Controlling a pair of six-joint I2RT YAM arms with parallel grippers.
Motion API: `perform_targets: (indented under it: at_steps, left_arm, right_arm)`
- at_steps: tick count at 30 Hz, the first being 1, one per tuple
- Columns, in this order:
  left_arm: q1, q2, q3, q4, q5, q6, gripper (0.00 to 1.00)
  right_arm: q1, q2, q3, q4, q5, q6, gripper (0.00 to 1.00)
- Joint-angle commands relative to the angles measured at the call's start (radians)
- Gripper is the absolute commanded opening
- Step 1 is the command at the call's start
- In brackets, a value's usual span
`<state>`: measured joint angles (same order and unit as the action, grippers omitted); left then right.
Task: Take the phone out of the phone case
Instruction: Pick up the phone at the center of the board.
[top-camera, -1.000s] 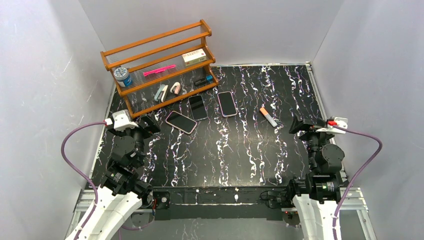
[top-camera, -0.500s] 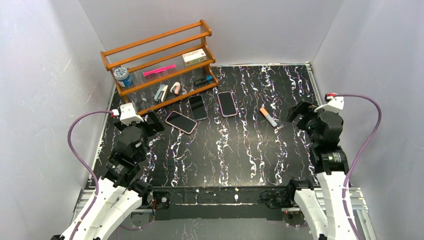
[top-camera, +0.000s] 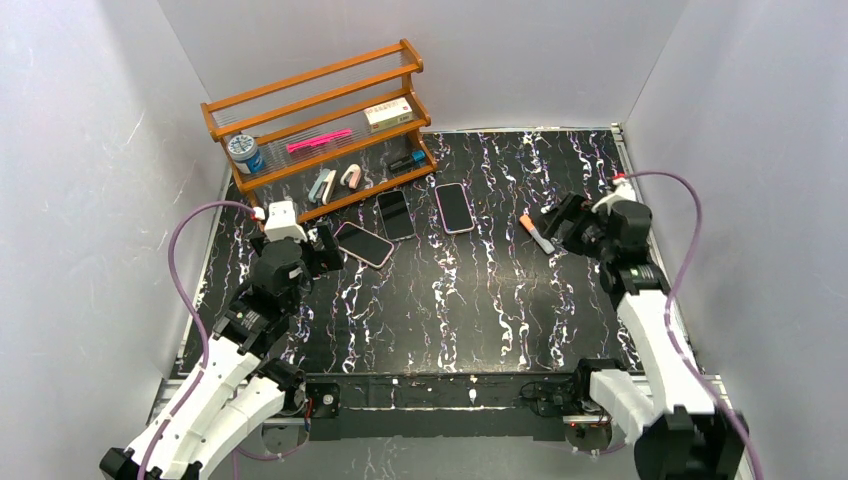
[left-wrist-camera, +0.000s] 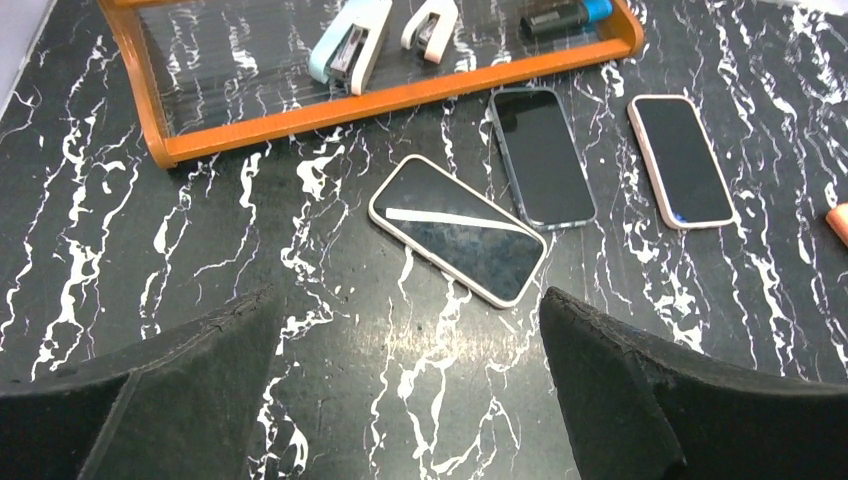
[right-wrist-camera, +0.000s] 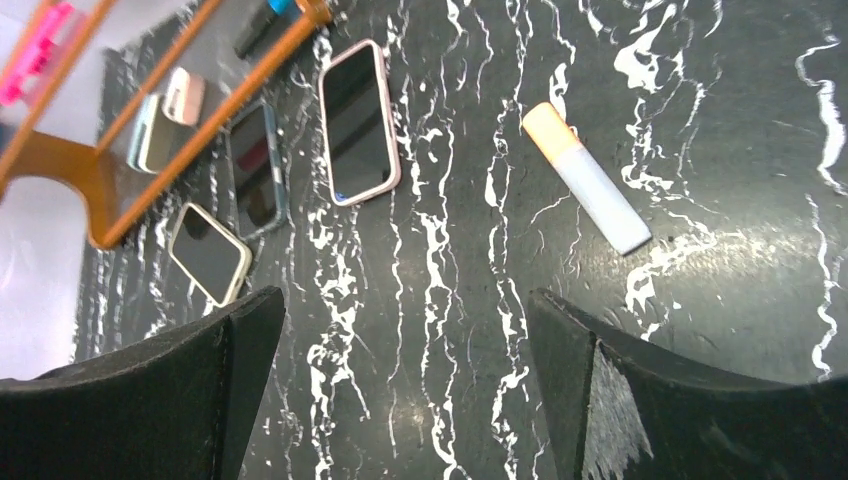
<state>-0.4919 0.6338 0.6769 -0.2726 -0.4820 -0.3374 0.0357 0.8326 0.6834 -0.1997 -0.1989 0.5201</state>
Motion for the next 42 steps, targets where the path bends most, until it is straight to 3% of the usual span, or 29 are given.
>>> perform_targets:
  at_steps: [1,10,14,24,31,42]
  left_arm:
    - [0.004,0.015,0.052,-0.041,0.028,0.014,0.98]
    - [0.006,0.028,0.051,-0.048,0.066,0.029,0.98]
    - [0.006,0.031,0.051,-0.050,0.072,0.036,0.98]
    - [0.006,0.030,0.045,-0.048,0.078,0.063,0.98]
    - [0.006,0.037,0.043,-0.045,0.086,0.066,0.98]
    - [0.006,0.049,0.043,-0.042,0.101,0.067,0.98]
  right_arm:
    - [0.049,0.190,0.075,0.119,-0.090,-0.061,0.99]
    - [0.336,0.638,0.293,0.154,0.167,-0.168,0.99]
    - [0.404,0.840,0.444,0.133,0.191,-0.185,0.99]
    - [0.534,1.248,0.852,-0.023,0.429,-0.280,0.99]
    - [0.546,1.384,1.014,-0.107,0.505,-0.285,0.99]
    - [0.549,1.409,1.012,-0.112,0.507,-0.320,0.99]
